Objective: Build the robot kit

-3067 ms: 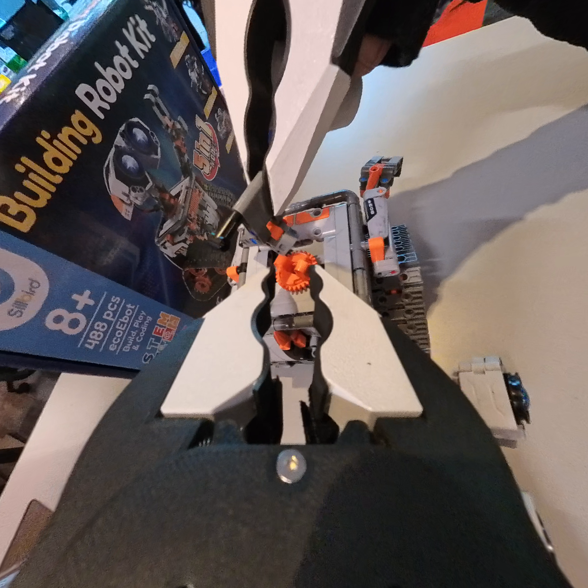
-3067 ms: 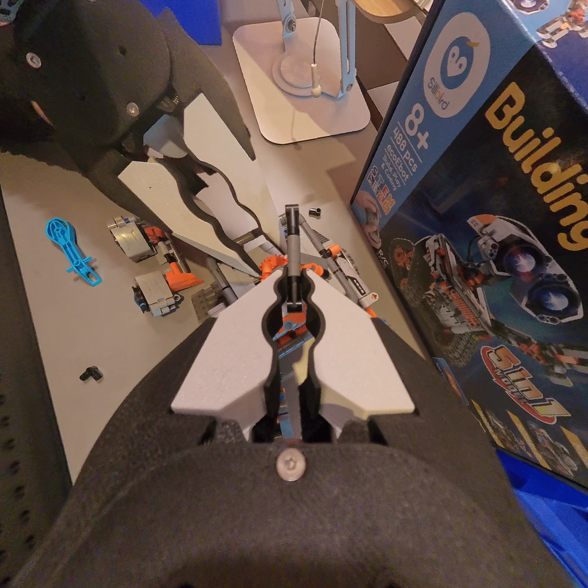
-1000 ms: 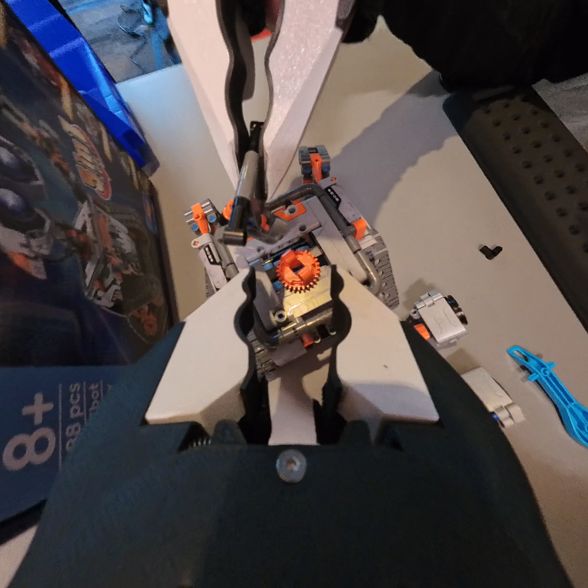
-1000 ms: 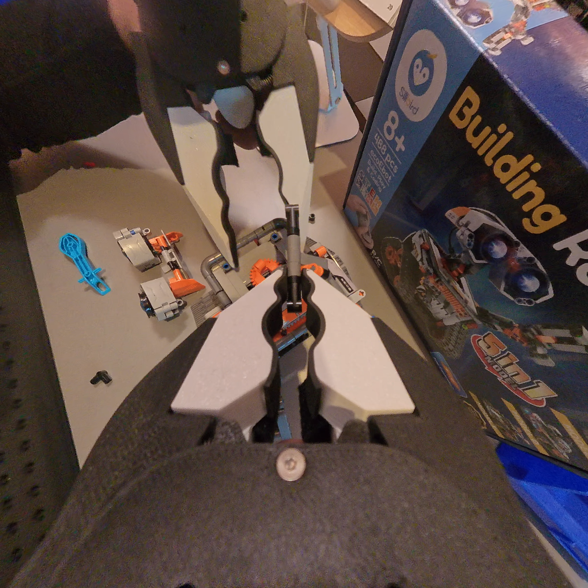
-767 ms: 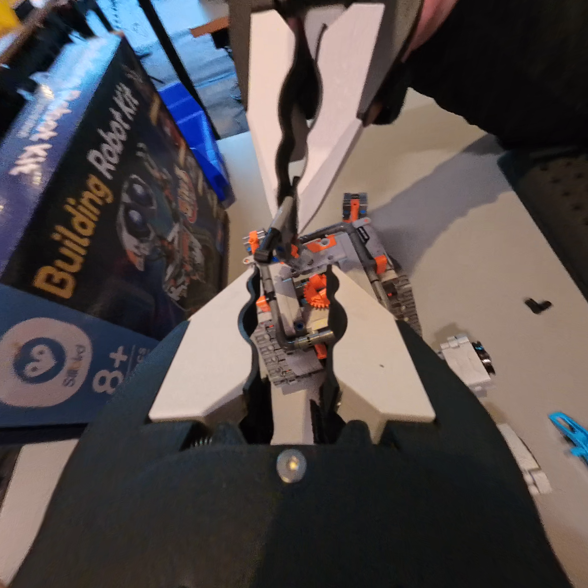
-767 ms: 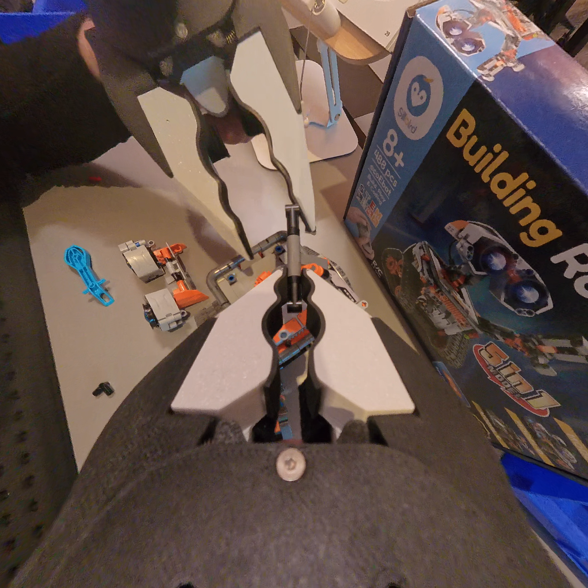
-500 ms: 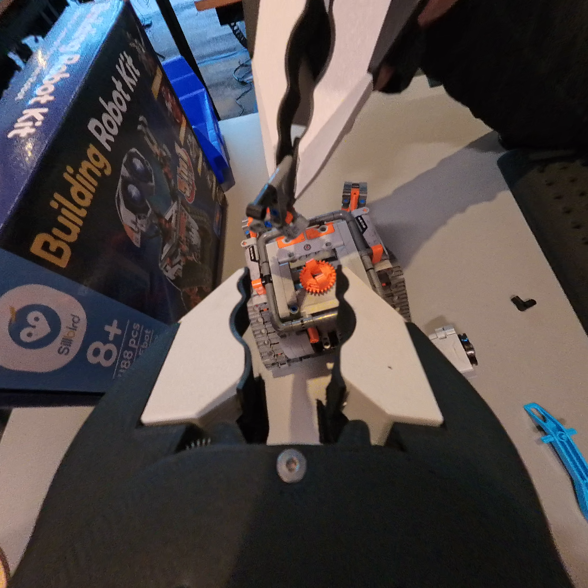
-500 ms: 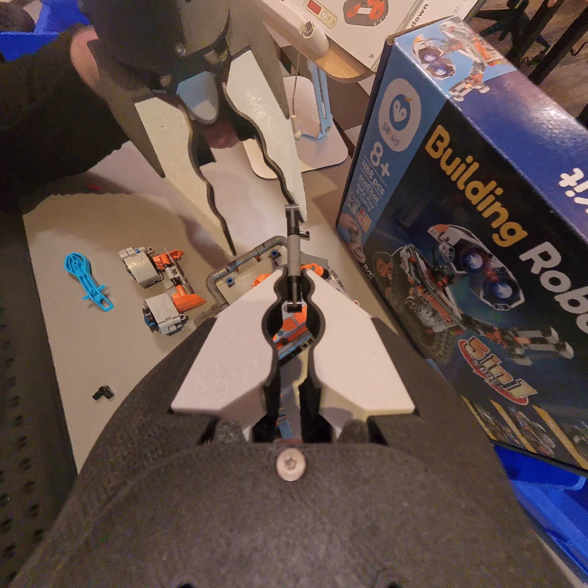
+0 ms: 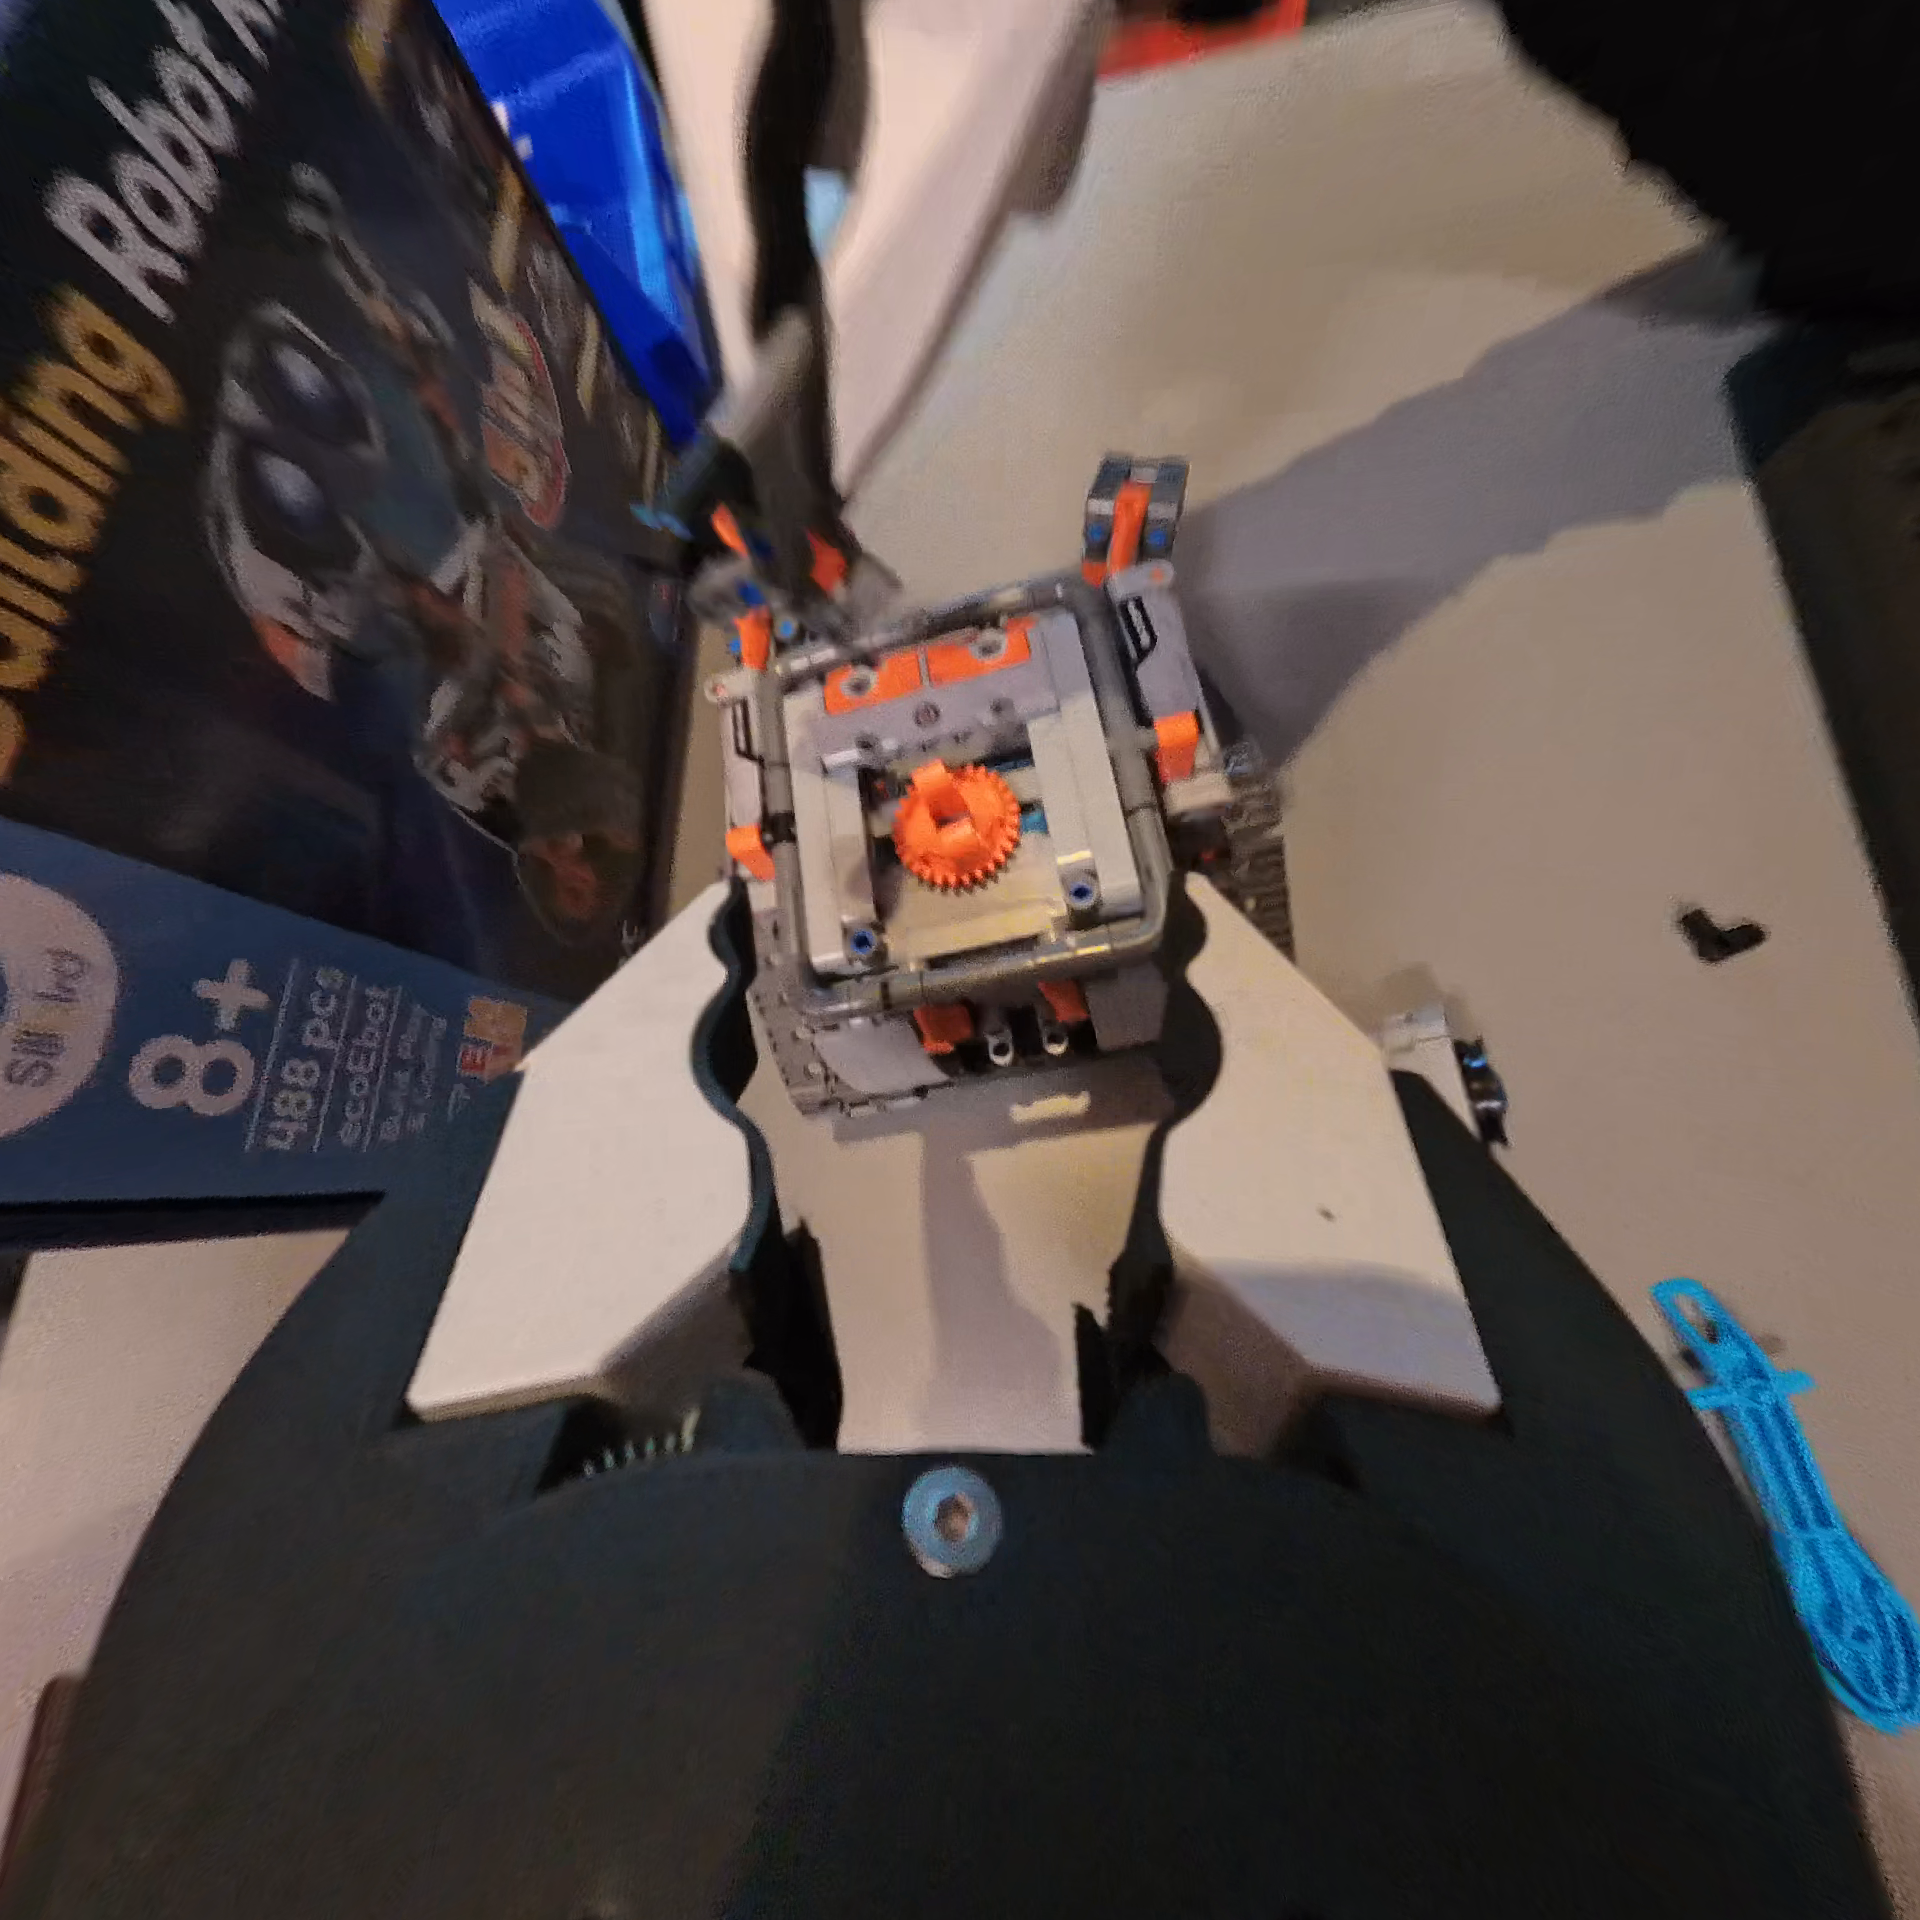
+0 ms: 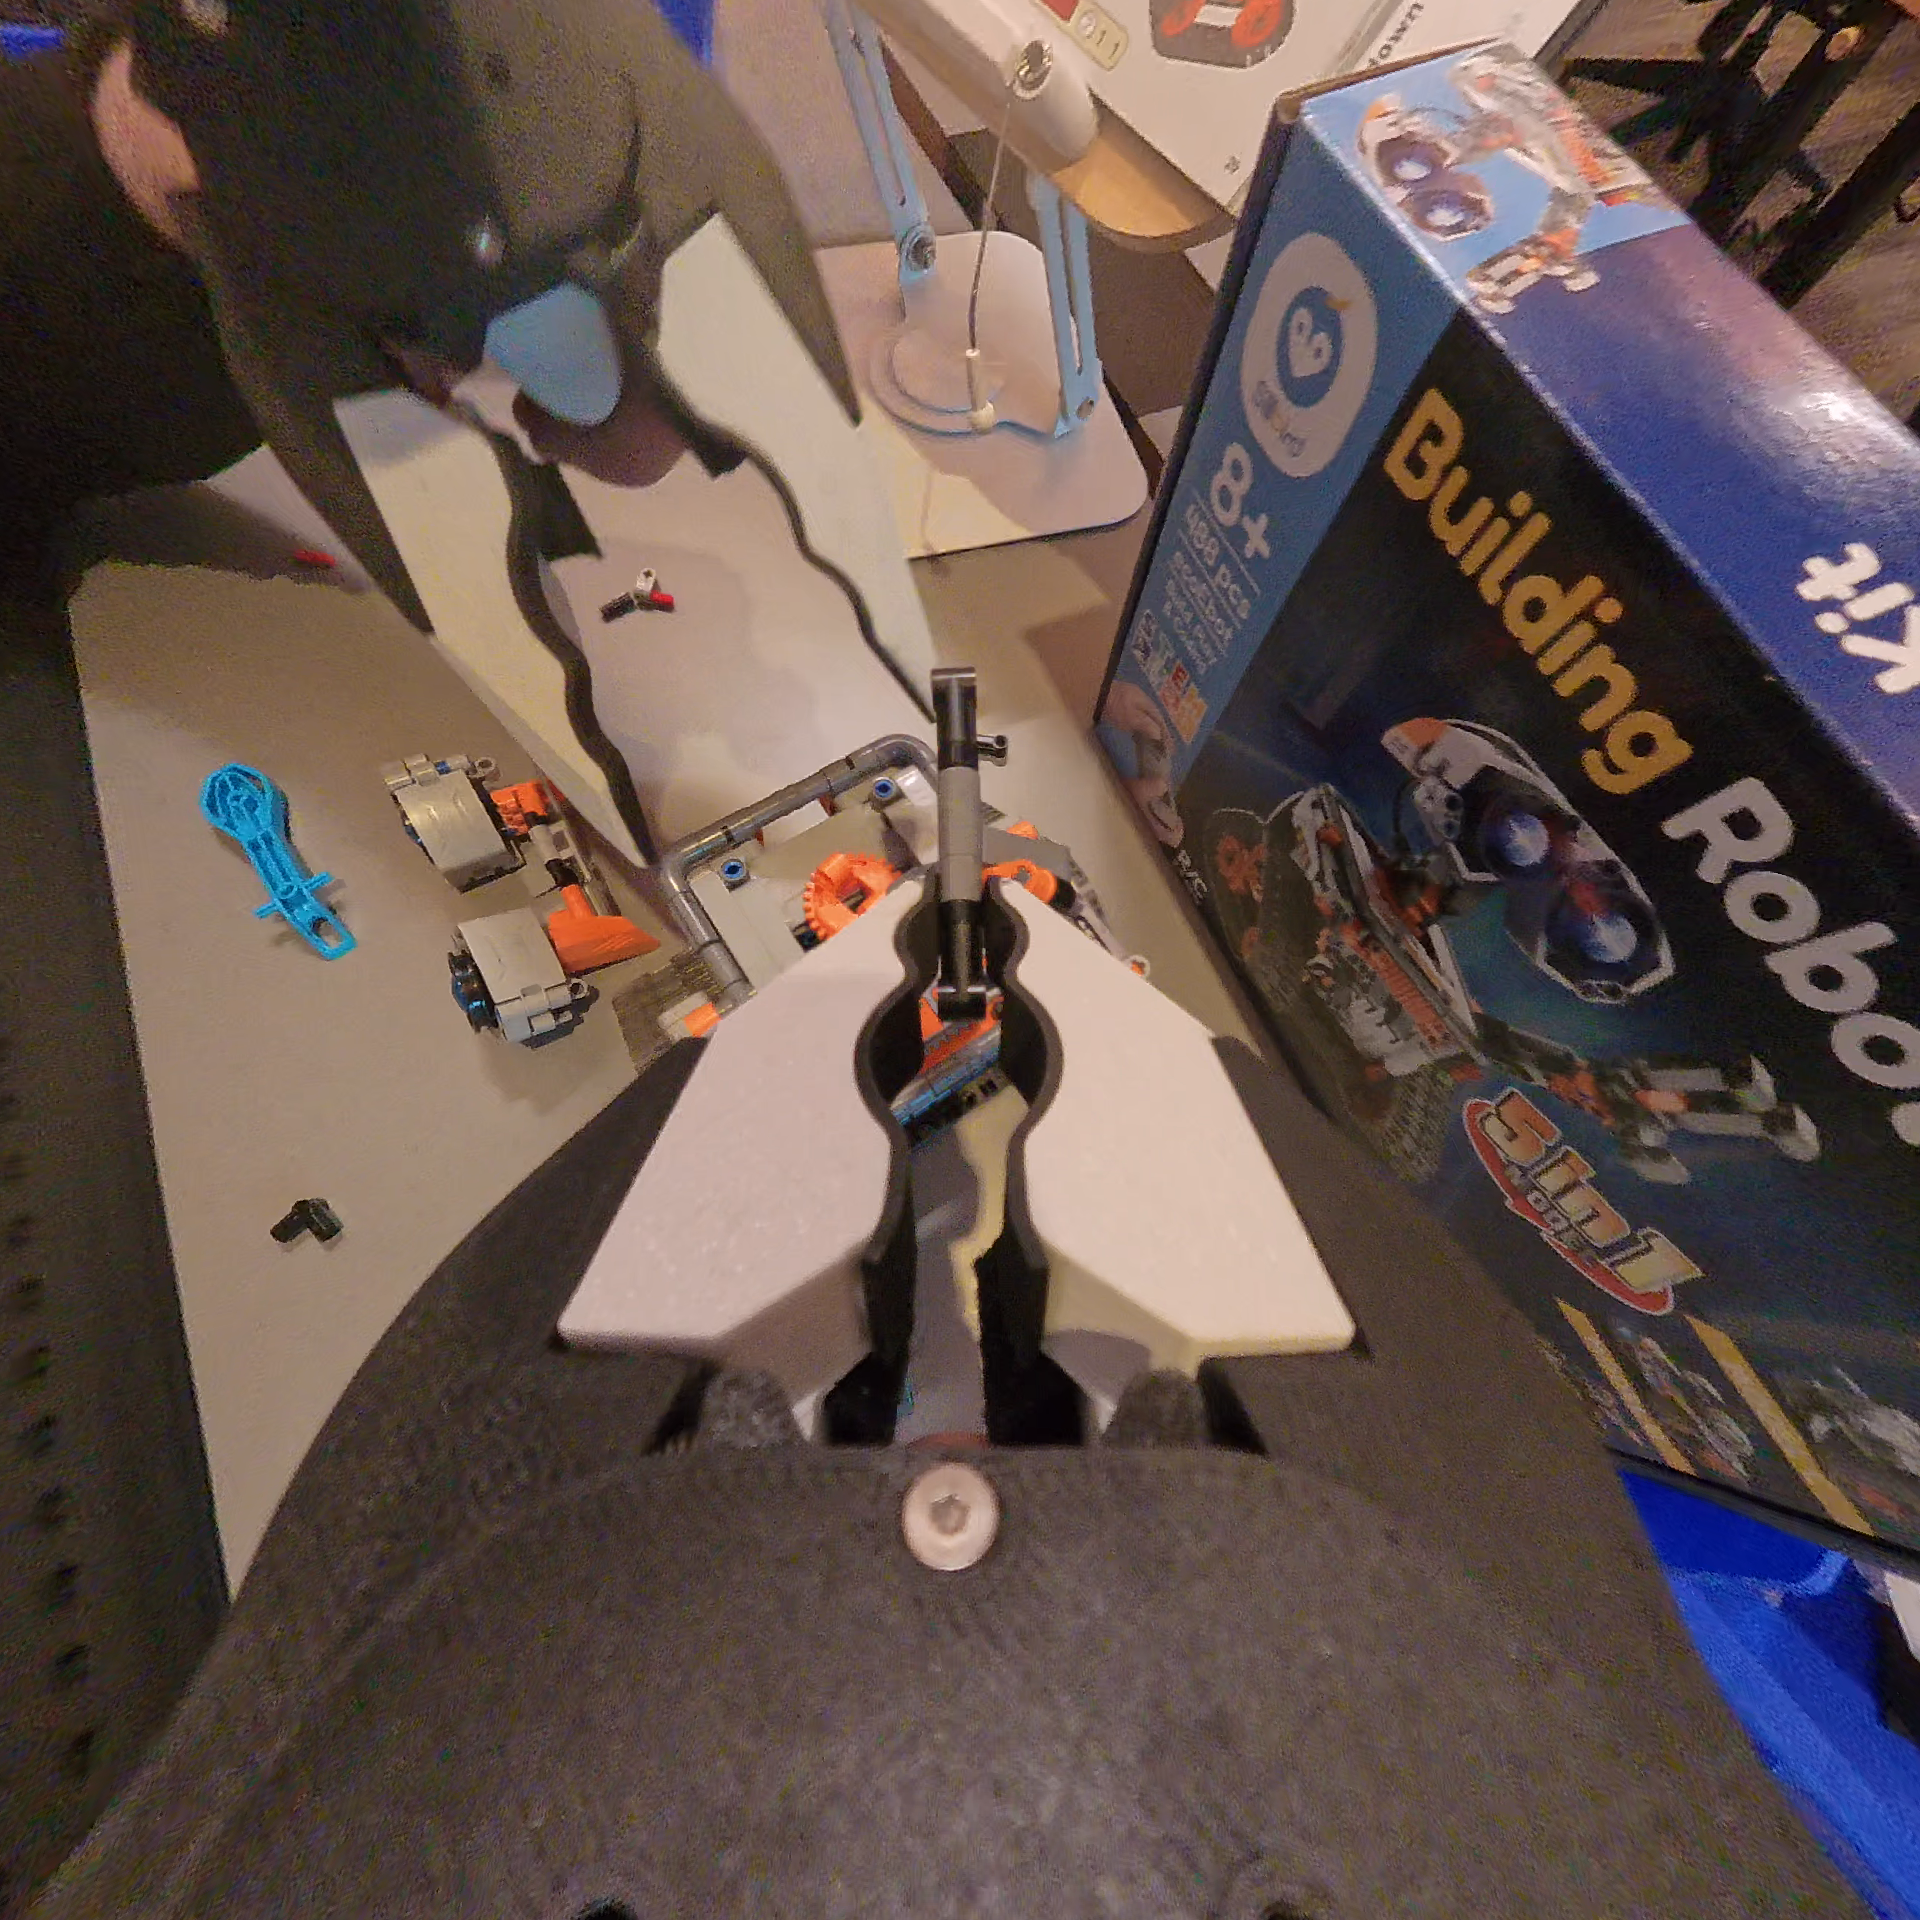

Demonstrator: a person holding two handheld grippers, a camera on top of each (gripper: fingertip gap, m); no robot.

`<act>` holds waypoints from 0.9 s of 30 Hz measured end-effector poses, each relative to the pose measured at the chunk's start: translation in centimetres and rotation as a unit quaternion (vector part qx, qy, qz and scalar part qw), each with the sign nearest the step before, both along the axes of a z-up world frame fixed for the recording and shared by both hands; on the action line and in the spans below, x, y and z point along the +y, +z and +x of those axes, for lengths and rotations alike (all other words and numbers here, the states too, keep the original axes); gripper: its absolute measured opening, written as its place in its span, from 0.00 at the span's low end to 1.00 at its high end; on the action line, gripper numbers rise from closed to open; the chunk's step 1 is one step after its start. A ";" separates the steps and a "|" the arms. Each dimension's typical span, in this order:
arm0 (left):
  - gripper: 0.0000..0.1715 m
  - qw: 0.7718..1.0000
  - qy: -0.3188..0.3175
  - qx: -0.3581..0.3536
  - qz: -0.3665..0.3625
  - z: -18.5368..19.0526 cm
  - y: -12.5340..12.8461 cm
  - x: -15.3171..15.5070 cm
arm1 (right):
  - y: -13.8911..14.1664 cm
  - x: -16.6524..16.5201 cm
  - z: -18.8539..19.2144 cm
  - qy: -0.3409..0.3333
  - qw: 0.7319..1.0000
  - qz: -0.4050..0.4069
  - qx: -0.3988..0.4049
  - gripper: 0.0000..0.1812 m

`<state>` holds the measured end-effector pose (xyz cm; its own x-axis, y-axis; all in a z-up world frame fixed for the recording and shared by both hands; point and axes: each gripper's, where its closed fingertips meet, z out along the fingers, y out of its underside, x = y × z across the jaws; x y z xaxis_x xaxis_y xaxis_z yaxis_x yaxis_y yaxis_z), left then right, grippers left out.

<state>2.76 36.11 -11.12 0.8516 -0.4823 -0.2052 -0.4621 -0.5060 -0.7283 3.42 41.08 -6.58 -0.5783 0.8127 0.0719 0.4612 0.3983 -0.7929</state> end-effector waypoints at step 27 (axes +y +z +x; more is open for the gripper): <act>0.05 0.998 -0.051 -0.029 0.007 0.6 -1.8 1.7 | 0.1 -1.0 0.6 0.036 0.999 0.007 0.006 0.03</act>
<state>3.32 37.81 -12.93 0.8089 -0.5646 -0.1638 -0.4669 -0.4476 -0.7627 4.06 40.12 -6.45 -0.6342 0.7679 0.0898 0.4217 0.4409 -0.7923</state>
